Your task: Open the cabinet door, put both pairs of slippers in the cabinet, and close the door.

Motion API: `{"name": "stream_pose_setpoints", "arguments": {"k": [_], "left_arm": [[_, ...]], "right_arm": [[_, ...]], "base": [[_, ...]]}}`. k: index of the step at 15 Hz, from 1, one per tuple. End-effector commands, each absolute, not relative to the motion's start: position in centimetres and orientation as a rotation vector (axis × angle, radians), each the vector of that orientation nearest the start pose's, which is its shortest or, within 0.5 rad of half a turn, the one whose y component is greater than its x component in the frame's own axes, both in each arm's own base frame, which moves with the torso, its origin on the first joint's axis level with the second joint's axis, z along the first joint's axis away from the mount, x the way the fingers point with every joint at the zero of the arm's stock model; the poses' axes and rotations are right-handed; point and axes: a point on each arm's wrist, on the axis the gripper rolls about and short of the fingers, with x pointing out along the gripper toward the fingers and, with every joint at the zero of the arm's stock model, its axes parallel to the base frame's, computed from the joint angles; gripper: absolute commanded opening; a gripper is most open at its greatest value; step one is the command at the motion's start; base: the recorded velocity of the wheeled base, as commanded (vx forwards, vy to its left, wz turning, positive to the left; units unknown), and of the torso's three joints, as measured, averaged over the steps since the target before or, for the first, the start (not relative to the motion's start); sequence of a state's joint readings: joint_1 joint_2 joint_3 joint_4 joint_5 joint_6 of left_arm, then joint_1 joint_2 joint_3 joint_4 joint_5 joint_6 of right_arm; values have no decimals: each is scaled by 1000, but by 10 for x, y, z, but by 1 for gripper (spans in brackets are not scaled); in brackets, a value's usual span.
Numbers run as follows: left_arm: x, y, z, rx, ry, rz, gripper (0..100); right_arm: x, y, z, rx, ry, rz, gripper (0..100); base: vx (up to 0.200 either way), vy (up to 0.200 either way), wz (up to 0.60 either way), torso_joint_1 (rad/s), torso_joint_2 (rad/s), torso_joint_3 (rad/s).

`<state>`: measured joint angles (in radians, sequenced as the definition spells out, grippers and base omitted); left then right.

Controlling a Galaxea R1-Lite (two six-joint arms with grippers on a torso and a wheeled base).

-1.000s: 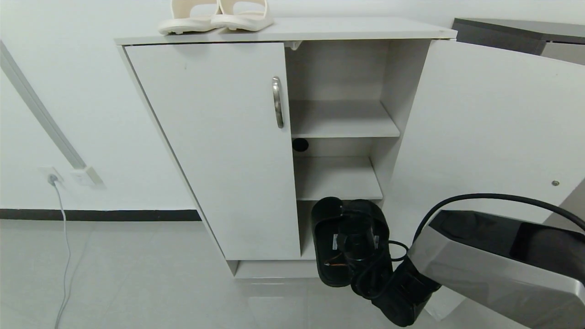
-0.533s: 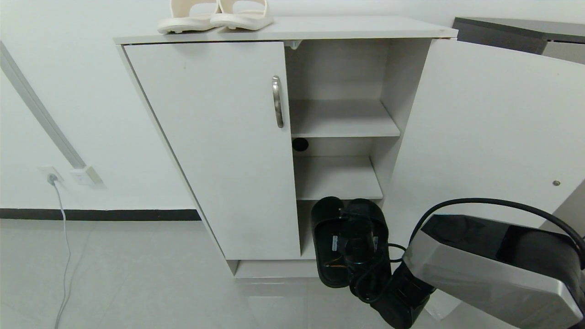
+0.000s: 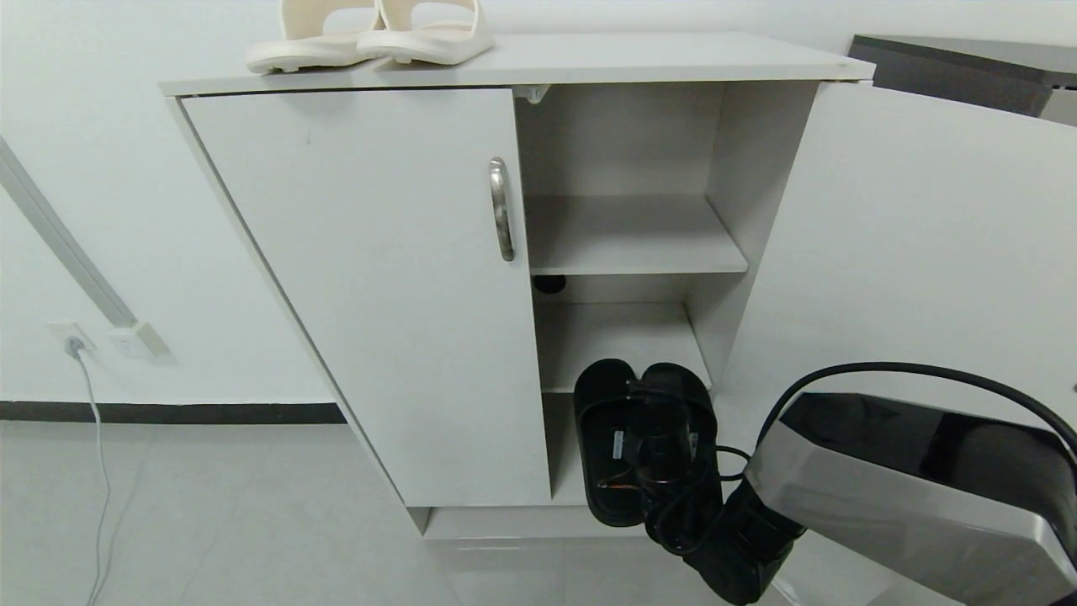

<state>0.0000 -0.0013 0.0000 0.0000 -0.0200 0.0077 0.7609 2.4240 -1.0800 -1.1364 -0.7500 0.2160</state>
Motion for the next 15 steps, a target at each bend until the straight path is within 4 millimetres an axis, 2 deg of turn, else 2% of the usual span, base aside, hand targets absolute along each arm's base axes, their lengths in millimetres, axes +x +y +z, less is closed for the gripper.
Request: {"name": "stream_pose_setpoints", "arguments": {"k": [1,5,9,14,15], "left_arm": [[-23,0,75,6,0,-20,0],[-23,0,75,5,0,-18,0],[-23,0,75,6,0,-18,0],[-23,0,75,6,0,-18,0],[-23,0,75,6,0,-17,0]], "right_arm": [[324,288,25,75,150,-6,0],[325,286,25,75,149,-8,0],[327,288,18,68,157,-5,0],[361,295,14,70,120,-9,0],[373,294,13,62,133,-24,0]], "base": [[200,0,0,2,2,2],[200,0,0,1,4,-1],[0,0,0,0,0,0],[0,0,0,0,0,0],[0,0,0,0,0,0]]}}
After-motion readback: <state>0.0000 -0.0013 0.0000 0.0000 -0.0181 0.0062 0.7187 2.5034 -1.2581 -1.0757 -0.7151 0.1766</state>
